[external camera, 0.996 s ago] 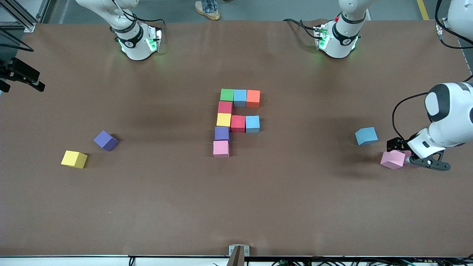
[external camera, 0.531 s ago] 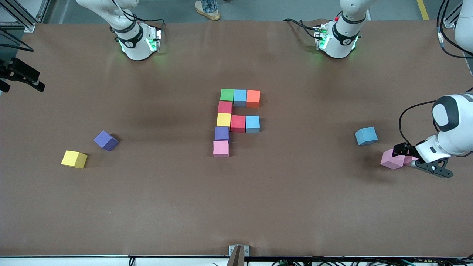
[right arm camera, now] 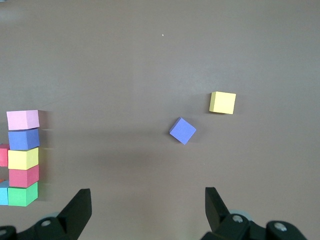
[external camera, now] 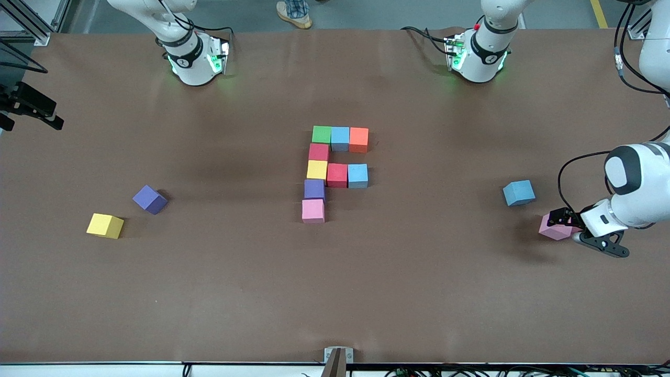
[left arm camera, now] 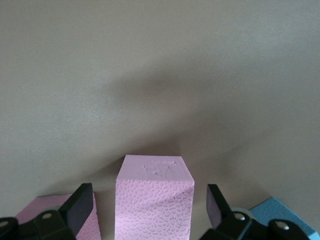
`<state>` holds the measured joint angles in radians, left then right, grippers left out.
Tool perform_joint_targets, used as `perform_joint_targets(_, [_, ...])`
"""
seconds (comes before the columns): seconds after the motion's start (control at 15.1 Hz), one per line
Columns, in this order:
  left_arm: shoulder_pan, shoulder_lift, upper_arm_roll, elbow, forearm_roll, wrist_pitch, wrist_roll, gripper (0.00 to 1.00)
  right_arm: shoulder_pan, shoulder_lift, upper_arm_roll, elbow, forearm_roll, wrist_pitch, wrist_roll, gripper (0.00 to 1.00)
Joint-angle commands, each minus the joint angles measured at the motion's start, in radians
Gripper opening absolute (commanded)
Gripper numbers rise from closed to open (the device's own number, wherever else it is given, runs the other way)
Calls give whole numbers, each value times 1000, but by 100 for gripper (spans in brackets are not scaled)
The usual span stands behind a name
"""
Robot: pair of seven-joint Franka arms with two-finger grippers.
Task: Arrange 11 blocks into digit 3
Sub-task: 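Grasp a pink cube with the left gripper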
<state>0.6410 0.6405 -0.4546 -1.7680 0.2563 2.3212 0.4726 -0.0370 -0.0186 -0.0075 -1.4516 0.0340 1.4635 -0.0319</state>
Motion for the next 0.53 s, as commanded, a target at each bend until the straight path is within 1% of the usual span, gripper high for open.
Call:
perform_joint_targets(0.0, [3, 25, -1, 12, 40, 0, 9, 98, -6, 2, 7, 4, -9, 3, 0, 100])
perform_joint_targets(0.07, [5, 34, -3, 12, 67, 1, 8, 93, -6, 2, 7, 4, -9, 3, 0, 100])
perform_joint_targets(0.13, [6, 45, -1, 10, 87, 4, 6, 85, -6, 2, 7, 4, -9, 3, 0, 100])
perform_joint_targets(0.2, [17, 53, -1, 6, 89, 15, 6, 79, -6, 2, 7, 4, -9, 3, 0, 100])
perform_joint_targets(0.27, [26, 53, -1, 4, 89, 15, 6, 67, -6, 2, 7, 4, -9, 1, 0, 100])
perform_joint_targets(0.33, [26, 50, -3, 4, 89, 14, -5, 44, -6, 2, 7, 4, -9, 3, 0, 100])
perform_joint_targets(0.4, [20, 47, -3, 4, 87, 9, -14, 30, -6, 2, 7, 4, -9, 1, 0, 100])
perform_joint_targets(0.47, [14, 42, -12, 7, 87, 6, -47, 18, -6, 2, 7, 4, -9, 3, 0, 100])
